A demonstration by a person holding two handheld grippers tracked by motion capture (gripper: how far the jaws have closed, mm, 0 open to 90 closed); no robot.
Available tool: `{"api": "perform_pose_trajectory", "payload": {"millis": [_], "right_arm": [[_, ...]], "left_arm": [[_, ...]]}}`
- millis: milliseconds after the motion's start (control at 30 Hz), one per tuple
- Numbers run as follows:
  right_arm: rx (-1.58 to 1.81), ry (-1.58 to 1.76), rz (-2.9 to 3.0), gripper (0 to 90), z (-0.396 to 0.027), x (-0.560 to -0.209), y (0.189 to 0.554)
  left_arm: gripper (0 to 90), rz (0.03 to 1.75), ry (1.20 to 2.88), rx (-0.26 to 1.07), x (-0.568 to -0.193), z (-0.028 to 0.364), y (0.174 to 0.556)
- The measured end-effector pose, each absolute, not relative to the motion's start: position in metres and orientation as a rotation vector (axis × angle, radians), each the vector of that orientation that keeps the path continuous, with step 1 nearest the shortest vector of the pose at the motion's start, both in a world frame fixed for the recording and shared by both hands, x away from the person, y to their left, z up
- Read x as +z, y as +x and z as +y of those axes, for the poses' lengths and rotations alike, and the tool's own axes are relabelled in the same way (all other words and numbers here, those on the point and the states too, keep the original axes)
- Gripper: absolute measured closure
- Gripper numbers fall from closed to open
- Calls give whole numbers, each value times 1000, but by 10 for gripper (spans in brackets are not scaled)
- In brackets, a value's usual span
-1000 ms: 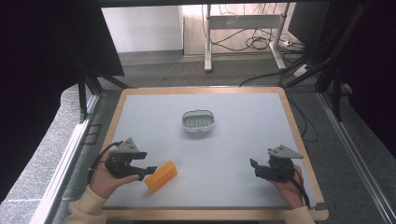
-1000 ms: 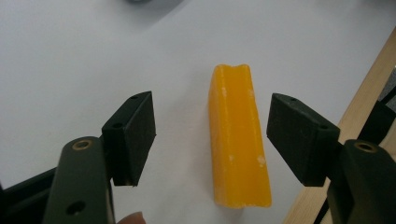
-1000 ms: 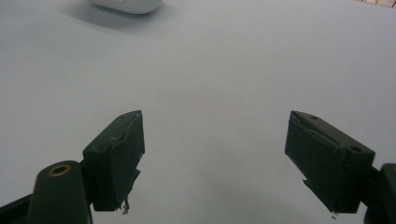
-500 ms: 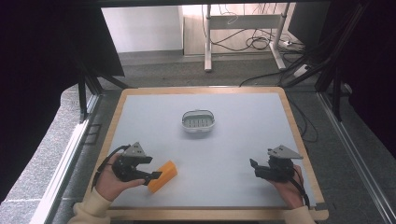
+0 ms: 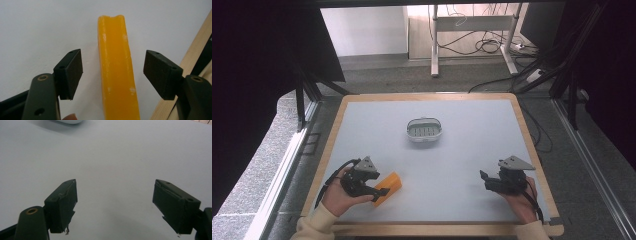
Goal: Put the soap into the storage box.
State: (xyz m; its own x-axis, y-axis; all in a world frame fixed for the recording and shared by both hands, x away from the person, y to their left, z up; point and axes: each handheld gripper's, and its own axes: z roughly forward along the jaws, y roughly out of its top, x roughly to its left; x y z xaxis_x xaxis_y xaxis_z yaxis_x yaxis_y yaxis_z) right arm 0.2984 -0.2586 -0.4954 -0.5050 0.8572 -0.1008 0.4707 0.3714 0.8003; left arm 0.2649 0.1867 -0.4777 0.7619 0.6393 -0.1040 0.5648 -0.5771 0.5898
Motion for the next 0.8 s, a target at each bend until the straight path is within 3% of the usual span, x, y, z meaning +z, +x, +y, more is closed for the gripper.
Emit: {"api": "perform_pose_trajectory", "payload": {"millis": [467, 800], "right_arm": [[989, 1140, 2126, 200, -258, -496, 298], [976, 1149, 2119, 199, -258, -497, 299]], "left_arm": [[323, 926, 2389, 132, -492, 178, 269], [406, 979, 2443, 112, -500, 170, 271]]}}
